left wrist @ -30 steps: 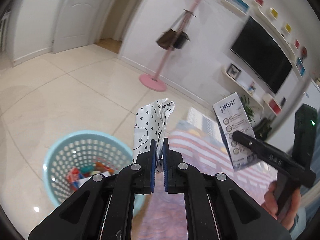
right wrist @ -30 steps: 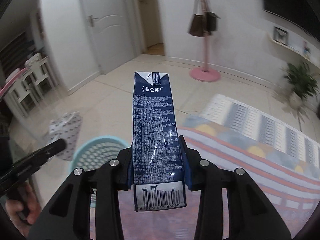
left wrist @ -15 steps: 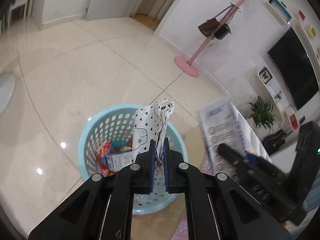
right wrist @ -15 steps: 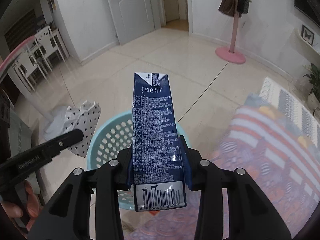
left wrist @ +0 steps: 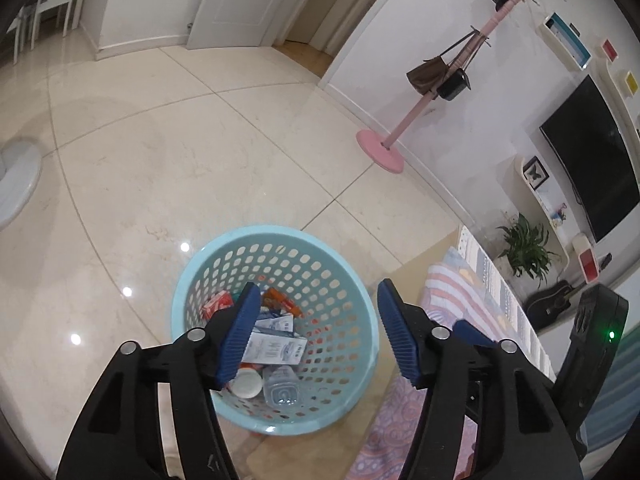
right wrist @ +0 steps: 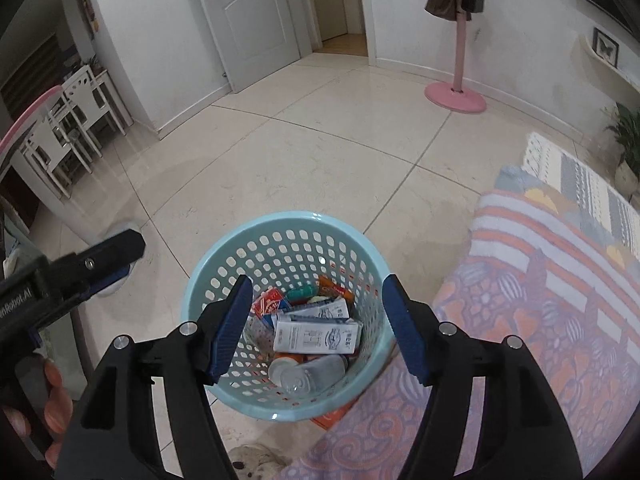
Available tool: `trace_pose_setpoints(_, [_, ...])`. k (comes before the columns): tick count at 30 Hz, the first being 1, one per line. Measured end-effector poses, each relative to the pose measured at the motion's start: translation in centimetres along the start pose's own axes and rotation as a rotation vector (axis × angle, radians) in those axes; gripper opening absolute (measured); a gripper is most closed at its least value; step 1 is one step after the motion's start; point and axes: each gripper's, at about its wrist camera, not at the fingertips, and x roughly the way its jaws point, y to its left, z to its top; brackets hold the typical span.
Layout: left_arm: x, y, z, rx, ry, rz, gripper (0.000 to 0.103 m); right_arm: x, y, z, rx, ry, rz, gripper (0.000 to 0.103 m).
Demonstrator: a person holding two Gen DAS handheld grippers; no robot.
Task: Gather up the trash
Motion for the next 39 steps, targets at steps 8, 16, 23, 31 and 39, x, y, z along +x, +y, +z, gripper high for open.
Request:
trace_pose_setpoints(8, [-2.5,-3.0,-1.3,0.103,-0.058,-0.024,0.069,-5.9,-1.4,-2.8,0.027,-0.074,-0.065,0.066])
trace_pose_setpoints(16, [-8.5,-8.1,-5.2,0.222,-0.144,-0.041,0.075,-14.7,-2.6,-7.3,0.088,-0.258,-0.176,0.073])
trace_pose_setpoints(23, [-11.5,-10.0,-10.3,0.285,-0.284,-0.016,0.080,-21.3,-3.1,-12.3,0.153,-0.525,-0.276,0.082])
trace_pose_setpoints(31, [-11.7,-10.5,-14.3,0.365,-0.416,0.092,0.081,-21.4,-2.2,-14.6,0.091,-0.567,-0.332,0.082])
trace_pose_setpoints(39, [-12.0,-11.0,-13.7,0.374,-0.469,0.136,0.087,-20.2,-3.0,-14.5,0.101,-0.540,-0.254,0.082])
